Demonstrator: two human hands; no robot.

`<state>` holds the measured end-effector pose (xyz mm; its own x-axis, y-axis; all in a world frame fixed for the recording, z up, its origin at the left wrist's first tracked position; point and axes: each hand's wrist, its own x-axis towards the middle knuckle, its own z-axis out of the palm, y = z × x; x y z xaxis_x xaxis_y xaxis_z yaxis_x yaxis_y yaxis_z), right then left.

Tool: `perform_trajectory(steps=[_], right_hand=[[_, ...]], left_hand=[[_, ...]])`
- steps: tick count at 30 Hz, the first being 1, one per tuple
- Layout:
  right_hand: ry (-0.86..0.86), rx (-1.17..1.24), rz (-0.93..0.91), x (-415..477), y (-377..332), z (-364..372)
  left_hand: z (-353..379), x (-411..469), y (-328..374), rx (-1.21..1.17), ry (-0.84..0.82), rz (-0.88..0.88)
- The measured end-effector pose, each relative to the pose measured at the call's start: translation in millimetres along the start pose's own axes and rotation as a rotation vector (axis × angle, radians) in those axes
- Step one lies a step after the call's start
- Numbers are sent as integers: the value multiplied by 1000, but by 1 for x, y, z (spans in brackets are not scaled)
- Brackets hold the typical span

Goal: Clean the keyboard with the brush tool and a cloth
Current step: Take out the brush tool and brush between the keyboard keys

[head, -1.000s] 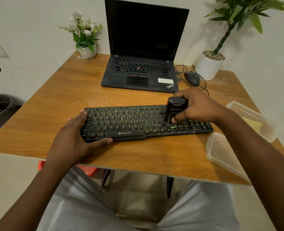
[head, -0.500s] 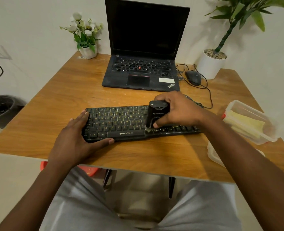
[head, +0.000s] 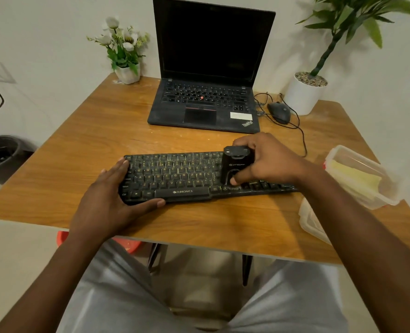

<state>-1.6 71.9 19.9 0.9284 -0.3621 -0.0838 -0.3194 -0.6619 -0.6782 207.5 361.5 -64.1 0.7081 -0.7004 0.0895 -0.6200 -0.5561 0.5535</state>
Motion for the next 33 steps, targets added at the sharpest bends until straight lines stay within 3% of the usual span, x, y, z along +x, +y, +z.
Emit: perform_trajectory(steps=[7, 13, 23, 33], right_hand=[[-23, 39, -78, 12, -22, 25], [-76, -15, -32, 2, -10, 4], [33, -7, -33, 9, -16, 15], [-72, -51, -44, 9, -22, 11]], left_hand=[[1, 0, -1, 3, 9, 10], [1, 1, -2, 8, 8, -1], [2, 1, -2, 11, -10, -10], [1, 2, -4, 10, -20, -14]])
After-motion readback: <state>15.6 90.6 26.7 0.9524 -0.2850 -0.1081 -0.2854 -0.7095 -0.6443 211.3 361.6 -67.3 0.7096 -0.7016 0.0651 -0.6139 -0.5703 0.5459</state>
